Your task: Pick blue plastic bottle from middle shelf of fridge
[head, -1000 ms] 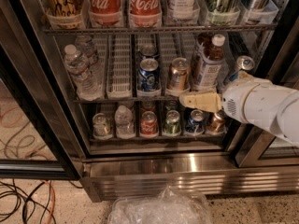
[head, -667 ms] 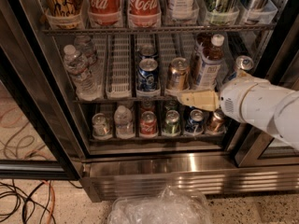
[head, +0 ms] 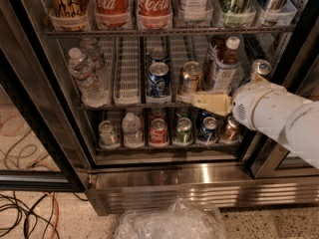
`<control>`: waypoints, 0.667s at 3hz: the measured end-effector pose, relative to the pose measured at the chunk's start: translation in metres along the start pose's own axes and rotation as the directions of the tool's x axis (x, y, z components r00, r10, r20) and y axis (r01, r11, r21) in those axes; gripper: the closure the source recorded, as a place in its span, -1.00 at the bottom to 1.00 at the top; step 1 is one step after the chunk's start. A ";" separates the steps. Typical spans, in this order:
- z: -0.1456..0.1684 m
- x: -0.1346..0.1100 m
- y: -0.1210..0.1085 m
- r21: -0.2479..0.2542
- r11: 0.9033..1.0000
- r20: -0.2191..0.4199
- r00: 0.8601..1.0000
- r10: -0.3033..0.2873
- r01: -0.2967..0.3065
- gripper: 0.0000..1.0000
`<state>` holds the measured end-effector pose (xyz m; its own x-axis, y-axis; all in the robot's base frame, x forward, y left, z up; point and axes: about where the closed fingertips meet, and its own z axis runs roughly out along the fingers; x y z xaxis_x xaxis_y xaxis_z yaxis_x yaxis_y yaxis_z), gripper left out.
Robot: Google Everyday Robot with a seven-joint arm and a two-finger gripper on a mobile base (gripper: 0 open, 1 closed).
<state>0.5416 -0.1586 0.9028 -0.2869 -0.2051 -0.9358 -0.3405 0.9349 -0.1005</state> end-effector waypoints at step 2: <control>0.012 -0.010 -0.005 0.074 0.995 0.127 0.990 0.063 -0.073 -0.28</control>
Offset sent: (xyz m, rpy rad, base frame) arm 0.0145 -0.0072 -0.0047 0.1314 -0.1739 -0.1239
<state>0.5568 -0.1582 0.9088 -0.1918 -0.1075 -0.9755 -0.2519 0.9661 -0.0569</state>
